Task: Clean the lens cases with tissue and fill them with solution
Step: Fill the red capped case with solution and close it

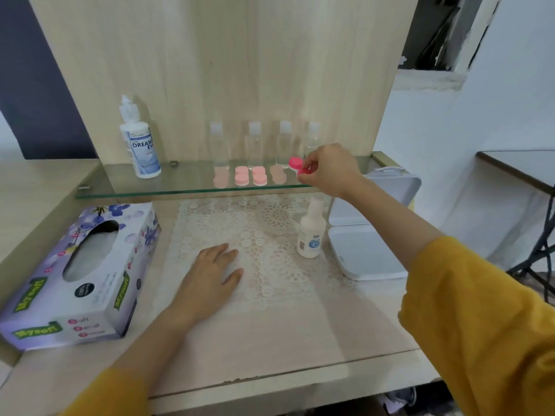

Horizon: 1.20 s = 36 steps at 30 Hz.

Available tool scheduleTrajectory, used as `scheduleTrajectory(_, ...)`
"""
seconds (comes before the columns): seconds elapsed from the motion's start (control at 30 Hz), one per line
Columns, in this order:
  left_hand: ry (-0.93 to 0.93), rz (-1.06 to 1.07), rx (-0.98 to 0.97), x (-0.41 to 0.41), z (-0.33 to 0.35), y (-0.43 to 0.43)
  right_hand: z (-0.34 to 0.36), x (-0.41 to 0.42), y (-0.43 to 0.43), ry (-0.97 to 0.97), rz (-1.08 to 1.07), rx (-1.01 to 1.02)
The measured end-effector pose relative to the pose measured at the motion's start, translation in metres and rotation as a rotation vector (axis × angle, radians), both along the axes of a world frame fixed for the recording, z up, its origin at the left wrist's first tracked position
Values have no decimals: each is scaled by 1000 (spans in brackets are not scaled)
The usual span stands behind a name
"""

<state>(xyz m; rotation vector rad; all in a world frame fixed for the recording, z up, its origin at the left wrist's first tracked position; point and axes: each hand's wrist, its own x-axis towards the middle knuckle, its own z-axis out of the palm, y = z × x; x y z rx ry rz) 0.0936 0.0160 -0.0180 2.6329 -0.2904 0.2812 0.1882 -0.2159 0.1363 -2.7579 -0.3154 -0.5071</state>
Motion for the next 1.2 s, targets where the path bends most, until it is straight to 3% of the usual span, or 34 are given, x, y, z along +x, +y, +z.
scheduleTrajectory(0.63,16,-6,-13,0,3,-1,-6,38,11,114,-53,-152)
scheduleTrajectory(1.0,4,-7,-34,0,1,0,12,33,-6,128,0,-98)
scheduleTrajectory(1.2,-11,5,-47,0,2,-2,13,33,-21,239,-1,-165)
